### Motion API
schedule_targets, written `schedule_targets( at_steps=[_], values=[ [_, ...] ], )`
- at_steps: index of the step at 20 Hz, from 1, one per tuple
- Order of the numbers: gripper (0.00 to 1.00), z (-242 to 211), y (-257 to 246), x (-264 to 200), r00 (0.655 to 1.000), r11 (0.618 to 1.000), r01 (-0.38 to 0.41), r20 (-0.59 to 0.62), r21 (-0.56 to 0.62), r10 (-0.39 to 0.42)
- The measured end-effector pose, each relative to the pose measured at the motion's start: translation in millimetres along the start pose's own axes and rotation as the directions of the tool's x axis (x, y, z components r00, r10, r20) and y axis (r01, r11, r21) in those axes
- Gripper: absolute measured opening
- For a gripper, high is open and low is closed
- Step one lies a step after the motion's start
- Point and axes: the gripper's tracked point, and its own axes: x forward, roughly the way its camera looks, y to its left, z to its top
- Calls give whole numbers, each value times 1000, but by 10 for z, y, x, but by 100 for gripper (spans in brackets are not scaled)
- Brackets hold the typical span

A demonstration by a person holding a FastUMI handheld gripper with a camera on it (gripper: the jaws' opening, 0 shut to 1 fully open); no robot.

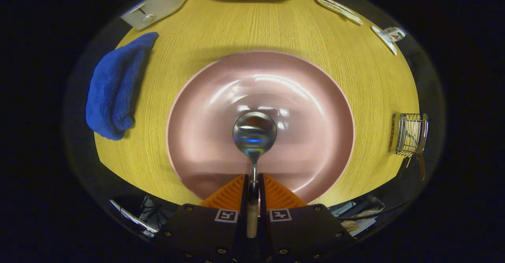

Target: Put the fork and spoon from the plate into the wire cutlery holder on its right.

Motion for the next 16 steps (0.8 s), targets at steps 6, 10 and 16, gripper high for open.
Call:
schedule_targets(
  at_steps=[6, 10, 16],
  values=[
    [4, -20, -127, -131, 999, 999, 41, -21, 1, -41],
    [4, 66, -284, -299, 997, 997, 81, -3, 14, -81],
    [4, 167, -737, -660, 981, 981, 192, 9, 33, -193]
  ],
)
